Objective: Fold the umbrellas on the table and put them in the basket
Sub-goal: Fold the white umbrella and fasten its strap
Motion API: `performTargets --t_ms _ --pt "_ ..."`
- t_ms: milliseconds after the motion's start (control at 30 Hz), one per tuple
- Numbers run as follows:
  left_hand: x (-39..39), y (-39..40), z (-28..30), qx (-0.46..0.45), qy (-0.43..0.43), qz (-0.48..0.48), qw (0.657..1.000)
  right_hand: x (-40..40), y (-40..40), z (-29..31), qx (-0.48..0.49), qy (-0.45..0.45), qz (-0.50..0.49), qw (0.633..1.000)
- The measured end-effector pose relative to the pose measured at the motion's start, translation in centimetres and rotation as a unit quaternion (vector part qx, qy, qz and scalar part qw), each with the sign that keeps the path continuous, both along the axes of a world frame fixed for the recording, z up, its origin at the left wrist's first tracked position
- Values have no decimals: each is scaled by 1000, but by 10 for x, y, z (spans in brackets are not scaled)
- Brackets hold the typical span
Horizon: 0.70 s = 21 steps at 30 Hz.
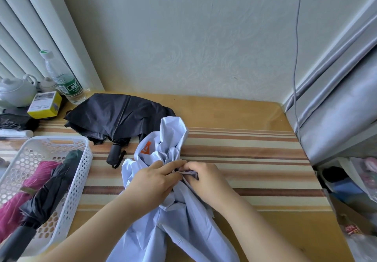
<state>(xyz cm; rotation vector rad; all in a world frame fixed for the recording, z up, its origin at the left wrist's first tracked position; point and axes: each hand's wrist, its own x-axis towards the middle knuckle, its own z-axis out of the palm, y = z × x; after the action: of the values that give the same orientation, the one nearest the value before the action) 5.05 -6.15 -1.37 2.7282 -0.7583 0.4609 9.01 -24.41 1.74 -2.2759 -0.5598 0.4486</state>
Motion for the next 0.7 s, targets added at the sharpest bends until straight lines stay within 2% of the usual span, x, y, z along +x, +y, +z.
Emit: performTargets --t_ms 67,133,200,300,433,700 --pt "2 3 -2 -3 -2 3 1000 0 -3 -5 8 2 -14 1000" --pt "3 4 -5 -6 -5 7 1000 1 -7 -8 -31 -24 -39 998" --pt "4 5 -5 -8 -9 8 1000 -1 -9 -10 -70 -96 -57 991" --pt "5 6 -5 -12 -8 17 1000 -7 -10 -11 -47 -174 -60 982" --pt "6 9 -3 2 -10 23 1000 -10 -13 -16 8 -190 7 982" --pt "7 7 -3 18 -10 1 1000 7 -17 -7 -46 -103 34 993"
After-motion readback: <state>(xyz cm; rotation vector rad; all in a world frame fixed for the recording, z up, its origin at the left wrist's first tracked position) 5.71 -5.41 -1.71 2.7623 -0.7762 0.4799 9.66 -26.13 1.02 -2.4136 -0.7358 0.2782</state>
